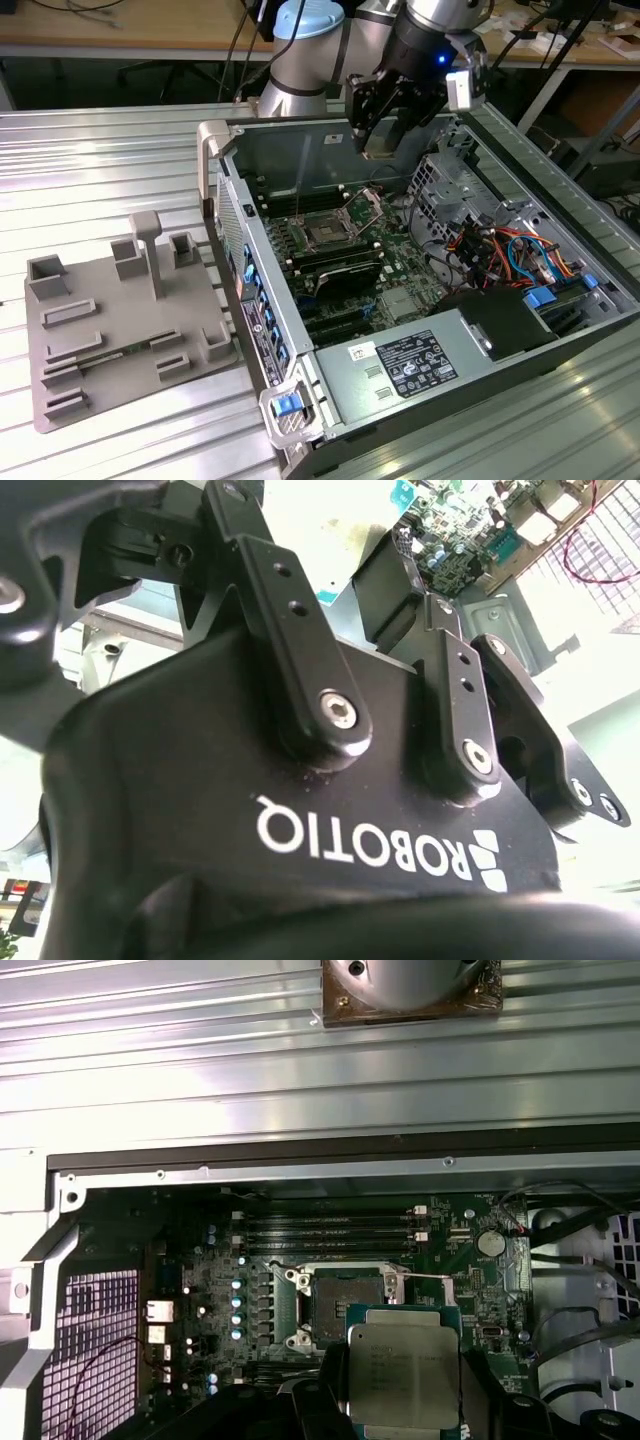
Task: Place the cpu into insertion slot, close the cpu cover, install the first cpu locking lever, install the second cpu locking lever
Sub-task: 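Place the cpu into insertion slot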
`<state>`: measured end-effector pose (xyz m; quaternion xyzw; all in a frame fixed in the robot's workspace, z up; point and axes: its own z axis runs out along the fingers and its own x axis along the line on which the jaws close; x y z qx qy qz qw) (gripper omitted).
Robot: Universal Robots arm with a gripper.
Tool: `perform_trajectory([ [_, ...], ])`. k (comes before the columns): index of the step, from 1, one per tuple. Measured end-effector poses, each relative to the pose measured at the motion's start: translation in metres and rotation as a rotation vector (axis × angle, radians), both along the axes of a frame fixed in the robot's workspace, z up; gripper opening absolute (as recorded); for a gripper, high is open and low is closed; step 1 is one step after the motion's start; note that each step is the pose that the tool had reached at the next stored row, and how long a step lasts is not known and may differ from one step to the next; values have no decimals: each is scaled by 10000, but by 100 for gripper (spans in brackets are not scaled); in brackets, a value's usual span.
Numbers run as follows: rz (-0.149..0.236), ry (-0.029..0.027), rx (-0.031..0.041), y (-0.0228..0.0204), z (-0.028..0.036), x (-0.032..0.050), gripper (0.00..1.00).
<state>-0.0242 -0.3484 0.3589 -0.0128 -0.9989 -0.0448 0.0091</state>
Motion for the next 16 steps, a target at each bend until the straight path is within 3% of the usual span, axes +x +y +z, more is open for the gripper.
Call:
perform_trajectory([
  [16, 0, 0, 0, 0, -34, 0, 55],
])
